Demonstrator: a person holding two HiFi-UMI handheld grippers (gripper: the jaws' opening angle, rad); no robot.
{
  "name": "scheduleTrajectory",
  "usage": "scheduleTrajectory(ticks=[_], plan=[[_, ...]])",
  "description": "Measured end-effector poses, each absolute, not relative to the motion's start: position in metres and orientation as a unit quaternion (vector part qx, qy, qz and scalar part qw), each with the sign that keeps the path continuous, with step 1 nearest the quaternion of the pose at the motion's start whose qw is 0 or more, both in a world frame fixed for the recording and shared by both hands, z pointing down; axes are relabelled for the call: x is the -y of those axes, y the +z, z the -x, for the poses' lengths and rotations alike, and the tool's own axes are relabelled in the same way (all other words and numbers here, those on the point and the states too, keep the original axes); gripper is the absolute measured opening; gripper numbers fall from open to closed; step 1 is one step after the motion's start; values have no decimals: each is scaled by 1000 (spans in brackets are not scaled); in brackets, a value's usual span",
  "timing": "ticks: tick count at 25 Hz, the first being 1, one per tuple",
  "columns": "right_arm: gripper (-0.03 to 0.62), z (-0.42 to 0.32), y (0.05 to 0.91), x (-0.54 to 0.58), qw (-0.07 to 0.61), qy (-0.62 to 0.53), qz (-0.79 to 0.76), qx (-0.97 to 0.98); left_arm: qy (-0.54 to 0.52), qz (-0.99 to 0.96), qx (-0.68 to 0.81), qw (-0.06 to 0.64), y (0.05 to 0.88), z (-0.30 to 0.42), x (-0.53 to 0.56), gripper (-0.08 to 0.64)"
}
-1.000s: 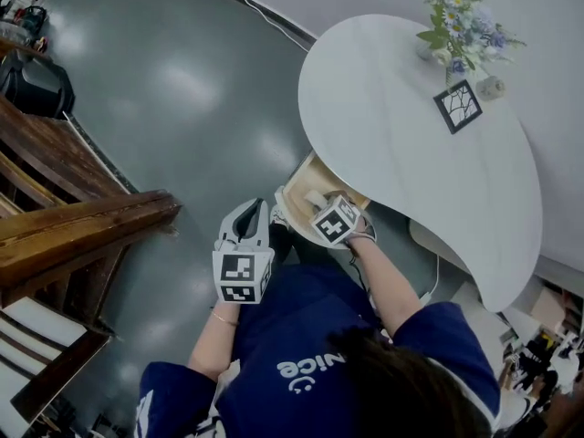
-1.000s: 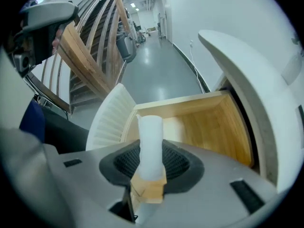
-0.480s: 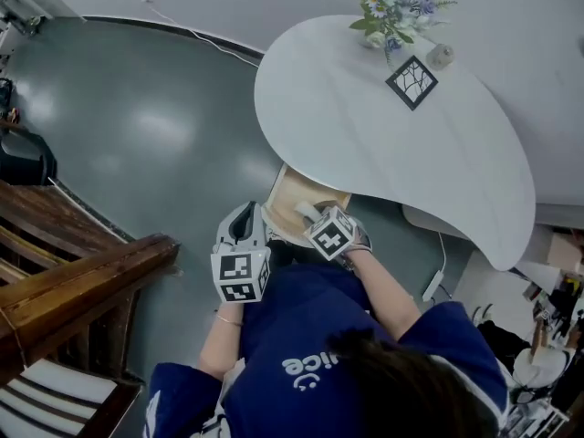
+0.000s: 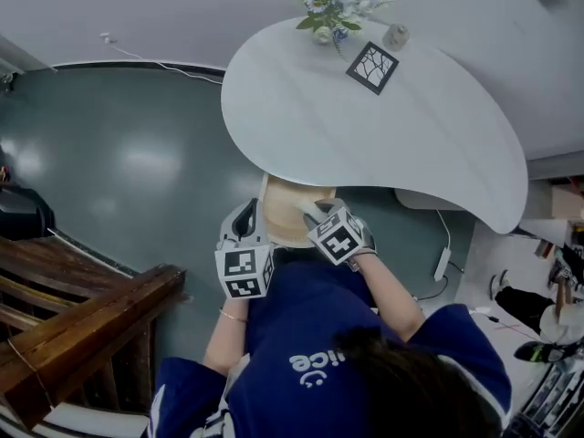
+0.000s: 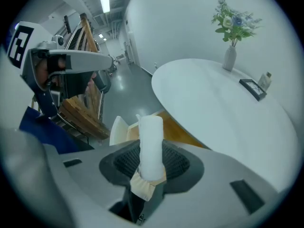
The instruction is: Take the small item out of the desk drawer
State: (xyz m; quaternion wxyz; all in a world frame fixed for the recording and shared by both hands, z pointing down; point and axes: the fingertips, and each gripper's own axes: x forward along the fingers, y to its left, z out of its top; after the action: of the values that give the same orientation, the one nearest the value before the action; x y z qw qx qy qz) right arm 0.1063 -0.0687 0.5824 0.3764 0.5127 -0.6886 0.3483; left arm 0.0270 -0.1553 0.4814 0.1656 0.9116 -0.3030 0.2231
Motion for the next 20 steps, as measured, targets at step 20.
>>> scheduleTrajectory(ticks=[20], plan=[[140, -150, 510, 48, 261, 307, -665, 629, 199, -943, 235, 129, 456, -62, 129, 3]])
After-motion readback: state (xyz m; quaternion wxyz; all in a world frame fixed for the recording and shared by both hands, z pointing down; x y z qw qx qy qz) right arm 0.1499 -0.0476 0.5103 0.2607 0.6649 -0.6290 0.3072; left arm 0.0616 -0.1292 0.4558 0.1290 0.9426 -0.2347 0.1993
